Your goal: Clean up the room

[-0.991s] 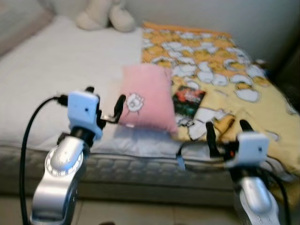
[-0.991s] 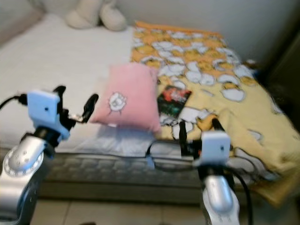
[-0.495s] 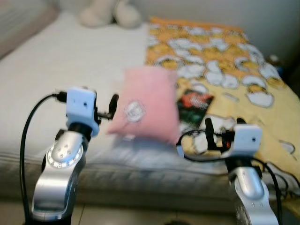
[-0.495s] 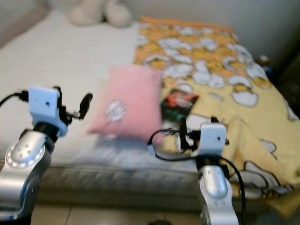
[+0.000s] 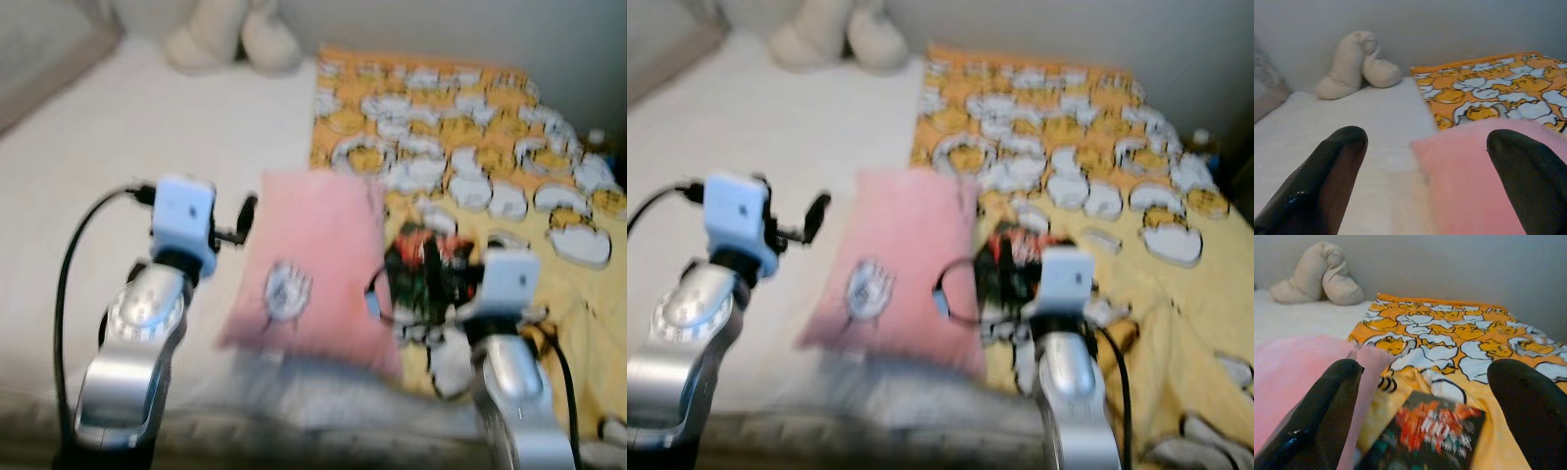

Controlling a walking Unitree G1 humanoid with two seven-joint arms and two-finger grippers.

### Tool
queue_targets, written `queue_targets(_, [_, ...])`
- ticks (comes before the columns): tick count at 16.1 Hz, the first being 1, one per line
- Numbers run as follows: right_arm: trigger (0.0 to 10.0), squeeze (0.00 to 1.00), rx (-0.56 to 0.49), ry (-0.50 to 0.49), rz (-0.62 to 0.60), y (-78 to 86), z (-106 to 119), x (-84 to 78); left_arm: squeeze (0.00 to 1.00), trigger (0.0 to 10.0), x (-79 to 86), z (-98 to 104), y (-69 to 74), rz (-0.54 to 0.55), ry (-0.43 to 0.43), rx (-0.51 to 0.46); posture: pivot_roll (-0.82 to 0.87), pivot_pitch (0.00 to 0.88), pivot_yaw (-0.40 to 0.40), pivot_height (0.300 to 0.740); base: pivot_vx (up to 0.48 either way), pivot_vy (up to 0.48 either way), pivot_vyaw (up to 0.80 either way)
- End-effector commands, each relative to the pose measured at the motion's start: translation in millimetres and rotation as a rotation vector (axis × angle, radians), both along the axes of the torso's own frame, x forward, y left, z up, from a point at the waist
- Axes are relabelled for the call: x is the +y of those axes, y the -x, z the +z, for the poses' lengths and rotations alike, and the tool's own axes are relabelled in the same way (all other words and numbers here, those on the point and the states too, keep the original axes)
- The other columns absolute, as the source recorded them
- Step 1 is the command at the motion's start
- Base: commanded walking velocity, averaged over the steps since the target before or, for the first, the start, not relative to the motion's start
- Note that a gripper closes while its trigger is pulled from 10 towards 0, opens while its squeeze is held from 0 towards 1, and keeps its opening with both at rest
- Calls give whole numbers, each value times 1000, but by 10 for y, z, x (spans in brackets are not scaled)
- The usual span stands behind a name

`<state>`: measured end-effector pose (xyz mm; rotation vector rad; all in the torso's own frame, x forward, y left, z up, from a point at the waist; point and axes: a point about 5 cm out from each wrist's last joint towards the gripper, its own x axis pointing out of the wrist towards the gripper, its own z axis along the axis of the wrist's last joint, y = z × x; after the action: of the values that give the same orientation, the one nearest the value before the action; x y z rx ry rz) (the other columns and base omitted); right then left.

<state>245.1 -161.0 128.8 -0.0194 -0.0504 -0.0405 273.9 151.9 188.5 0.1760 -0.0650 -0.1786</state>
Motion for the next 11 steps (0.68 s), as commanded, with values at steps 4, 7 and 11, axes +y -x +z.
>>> queue_targets(4, [10000,0,107,-278,50,-440,-29,-132,0,10000,256,-229,-431,-21,129,274,19,0,-13,719,0,0,0])
queue_targets(7, [10000,0,160,-382,77,-573,-94,-157,0,10000,440,-382,-536,16,234,398,19,0,-2,719,0,0,0])
queue_targets(11, [10000,0,242,-537,111,-608,-222,-99,0,10000,476,-486,-615,-3,410,509,21,0,3,719,0,0,0])
